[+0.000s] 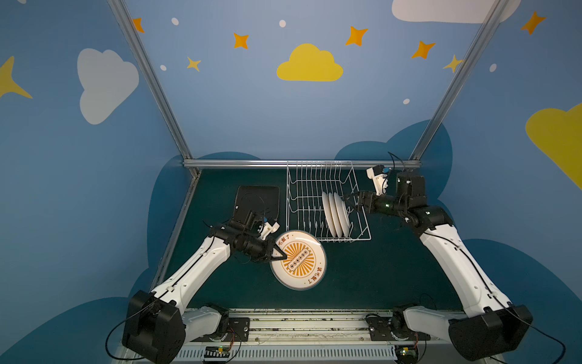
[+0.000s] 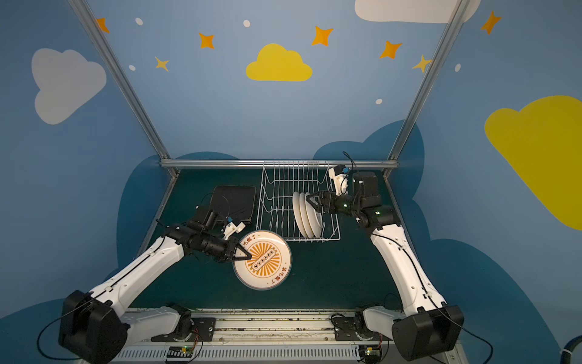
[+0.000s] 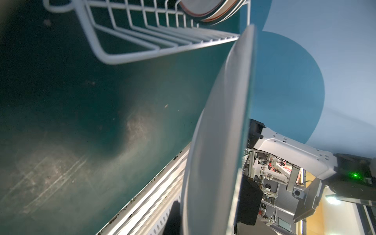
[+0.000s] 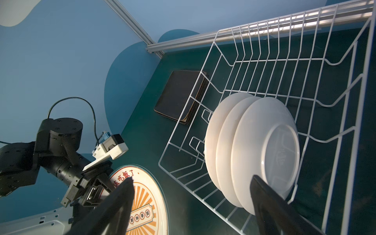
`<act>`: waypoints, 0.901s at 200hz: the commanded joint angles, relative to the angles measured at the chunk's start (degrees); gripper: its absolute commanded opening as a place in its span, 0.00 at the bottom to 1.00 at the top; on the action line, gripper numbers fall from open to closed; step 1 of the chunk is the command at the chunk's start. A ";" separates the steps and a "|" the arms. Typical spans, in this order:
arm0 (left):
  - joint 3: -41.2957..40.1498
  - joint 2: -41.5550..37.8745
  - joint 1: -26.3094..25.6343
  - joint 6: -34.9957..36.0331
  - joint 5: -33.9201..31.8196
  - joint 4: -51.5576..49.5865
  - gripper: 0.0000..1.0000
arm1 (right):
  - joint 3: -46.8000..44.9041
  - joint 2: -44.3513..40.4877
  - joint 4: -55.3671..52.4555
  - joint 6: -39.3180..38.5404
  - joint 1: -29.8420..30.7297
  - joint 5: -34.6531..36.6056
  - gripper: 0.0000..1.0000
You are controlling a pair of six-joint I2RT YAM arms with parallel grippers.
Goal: Unload the plates from the dish rack
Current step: Place the plate at the bottom-center of the table.
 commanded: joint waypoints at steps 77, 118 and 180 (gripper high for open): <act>-9.50 8.66 -3.29 -9.05 0.02 18.10 0.03 | -0.99 -0.71 0.48 -0.81 -0.18 2.10 0.89; -8.97 15.49 -3.29 -8.61 0.53 22.42 0.03 | -1.57 -1.32 0.21 -0.56 -0.19 3.33 0.89; -11.39 20.22 -3.16 -8.02 -1.13 26.27 0.14 | -0.76 -0.63 -0.31 -0.62 -0.21 3.67 0.89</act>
